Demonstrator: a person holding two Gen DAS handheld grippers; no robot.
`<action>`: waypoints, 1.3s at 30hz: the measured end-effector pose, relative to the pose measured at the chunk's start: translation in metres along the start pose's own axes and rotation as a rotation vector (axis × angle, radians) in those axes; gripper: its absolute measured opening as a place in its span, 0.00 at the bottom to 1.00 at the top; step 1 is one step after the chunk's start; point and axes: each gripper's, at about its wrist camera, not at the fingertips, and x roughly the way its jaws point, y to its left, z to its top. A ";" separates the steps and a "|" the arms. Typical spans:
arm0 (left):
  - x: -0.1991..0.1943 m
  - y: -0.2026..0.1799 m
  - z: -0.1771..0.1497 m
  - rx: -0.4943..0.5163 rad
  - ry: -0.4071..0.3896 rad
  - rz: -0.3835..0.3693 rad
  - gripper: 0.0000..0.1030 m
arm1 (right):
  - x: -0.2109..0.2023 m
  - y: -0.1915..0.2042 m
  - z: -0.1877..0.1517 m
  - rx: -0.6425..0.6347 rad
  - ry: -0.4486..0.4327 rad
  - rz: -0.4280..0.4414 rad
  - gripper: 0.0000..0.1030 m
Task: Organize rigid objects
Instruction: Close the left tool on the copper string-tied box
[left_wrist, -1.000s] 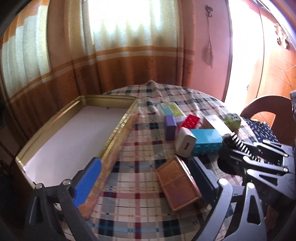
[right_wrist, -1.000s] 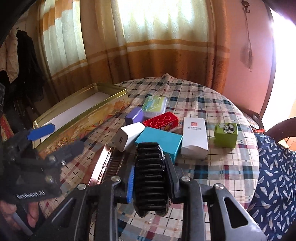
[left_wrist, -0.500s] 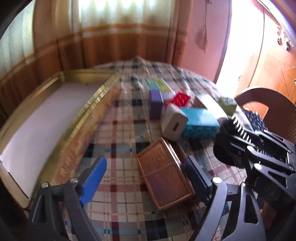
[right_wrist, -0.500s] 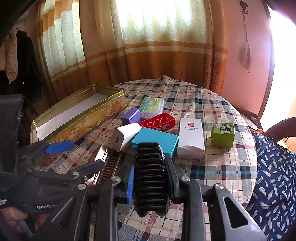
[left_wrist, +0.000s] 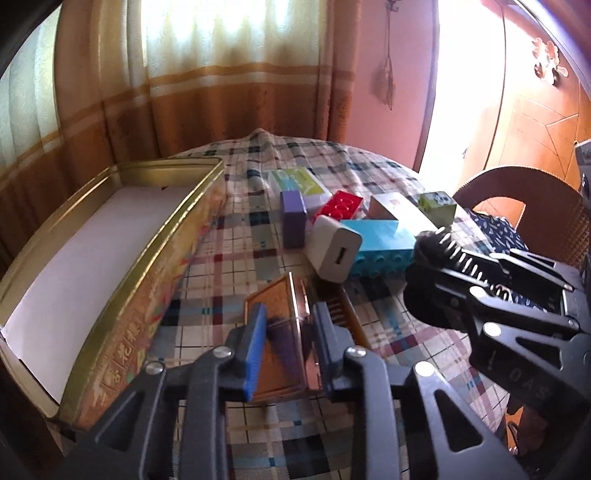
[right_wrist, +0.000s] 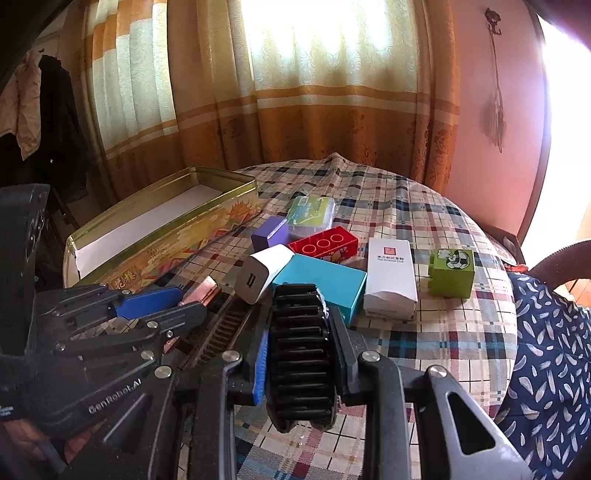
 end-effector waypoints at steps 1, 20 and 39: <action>-0.001 0.002 0.001 -0.008 -0.001 -0.007 0.23 | 0.000 0.000 0.000 0.001 -0.001 0.001 0.30; -0.010 0.020 0.000 -0.089 -0.068 -0.047 0.14 | -0.006 0.009 0.001 -0.030 -0.043 0.013 0.29; 0.005 0.018 -0.001 -0.102 0.046 -0.079 0.34 | -0.008 0.007 0.002 -0.024 -0.048 0.010 0.30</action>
